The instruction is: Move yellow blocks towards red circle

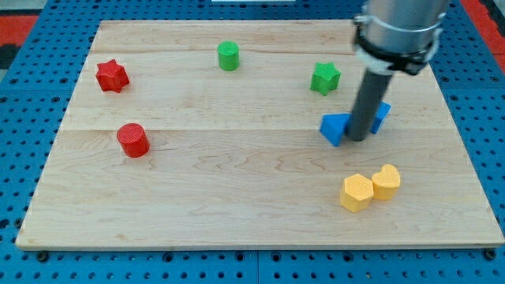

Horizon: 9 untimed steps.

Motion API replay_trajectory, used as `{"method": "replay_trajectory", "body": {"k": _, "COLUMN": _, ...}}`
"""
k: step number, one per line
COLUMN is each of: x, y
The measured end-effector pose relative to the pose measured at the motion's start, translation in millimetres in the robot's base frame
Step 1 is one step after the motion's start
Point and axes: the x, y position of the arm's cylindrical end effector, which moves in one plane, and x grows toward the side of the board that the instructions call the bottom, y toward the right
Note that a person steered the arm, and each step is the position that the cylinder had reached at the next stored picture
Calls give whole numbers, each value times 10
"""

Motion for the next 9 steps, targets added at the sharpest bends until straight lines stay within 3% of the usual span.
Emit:
{"method": "replay_trajectory", "body": {"k": 1, "x": 124, "y": -206}}
{"method": "replay_trajectory", "body": {"k": 2, "x": 123, "y": 891}}
{"method": "replay_trajectory", "body": {"k": 3, "x": 446, "y": 1635}}
{"method": "replay_trajectory", "body": {"k": 4, "x": 989, "y": 1278}}
{"method": "replay_trajectory", "body": {"k": 6, "x": 823, "y": -397}}
{"method": "replay_trajectory", "body": {"k": 7, "x": 674, "y": -901}}
{"method": "replay_trajectory", "body": {"k": 9, "x": 1098, "y": -631}}
